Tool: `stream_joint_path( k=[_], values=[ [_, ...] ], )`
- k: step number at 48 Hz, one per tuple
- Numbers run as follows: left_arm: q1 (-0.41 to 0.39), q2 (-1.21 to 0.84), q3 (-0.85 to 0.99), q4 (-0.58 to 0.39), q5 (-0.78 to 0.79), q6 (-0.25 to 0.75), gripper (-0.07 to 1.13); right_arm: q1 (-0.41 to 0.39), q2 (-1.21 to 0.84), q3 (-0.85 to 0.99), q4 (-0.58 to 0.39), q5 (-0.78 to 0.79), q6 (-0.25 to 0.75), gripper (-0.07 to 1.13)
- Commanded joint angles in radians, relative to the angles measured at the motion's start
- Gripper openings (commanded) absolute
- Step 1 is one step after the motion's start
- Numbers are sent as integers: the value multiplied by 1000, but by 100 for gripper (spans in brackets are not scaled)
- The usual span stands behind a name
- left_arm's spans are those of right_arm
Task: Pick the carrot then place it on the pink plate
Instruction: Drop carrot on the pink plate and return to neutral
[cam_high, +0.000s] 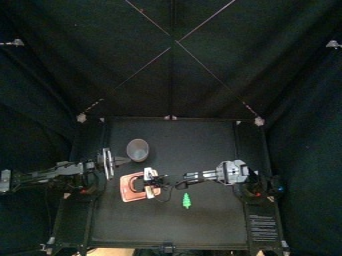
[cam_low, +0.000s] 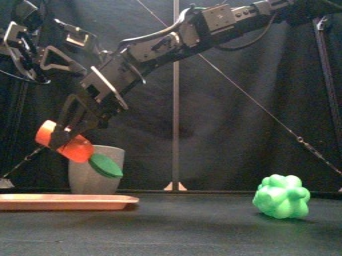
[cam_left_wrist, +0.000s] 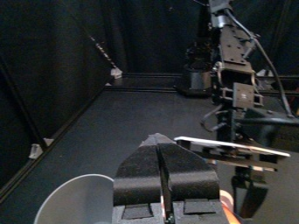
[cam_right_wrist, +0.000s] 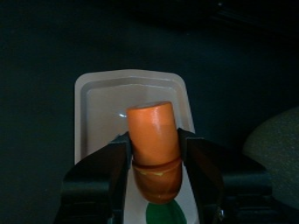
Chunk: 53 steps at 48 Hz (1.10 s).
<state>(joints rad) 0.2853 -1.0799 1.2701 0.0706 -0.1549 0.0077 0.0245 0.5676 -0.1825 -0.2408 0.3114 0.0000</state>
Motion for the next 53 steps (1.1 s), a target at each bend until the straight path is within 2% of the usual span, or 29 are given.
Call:
stream_joint_path(
  k=[1, 11, 15, 22, 32, 45, 53],
  values=[
    [9, 0, -17, 5, -3, 0, -3, -9, -21, -41, 2, 20, 3, 78],
    [9, 0, -17, 3, -3, 0, -3, -12, -25, -46, -3, 57, 3, 96],
    [9, 0, -15, 3, -3, 0, -3, -20, -35, -48, 3, 60, 6, 99],
    [9, 0, -15, 3, -2, -2, -3, -43, -107, -20, -3, 92, 17, 99],
    [5, 0, -15, 2, 9, -2, -3, -80, -287, 133, -3, 61, 21, 99],
    [-3, 0, -18, 0, 6, -2, -3, -110, -541, 394, -9, -46, 25, 99],
    [-57, 0, -20, -2, 3, -3, -3, -147, -715, 569, -3, -193, 25, 99]
  ],
)
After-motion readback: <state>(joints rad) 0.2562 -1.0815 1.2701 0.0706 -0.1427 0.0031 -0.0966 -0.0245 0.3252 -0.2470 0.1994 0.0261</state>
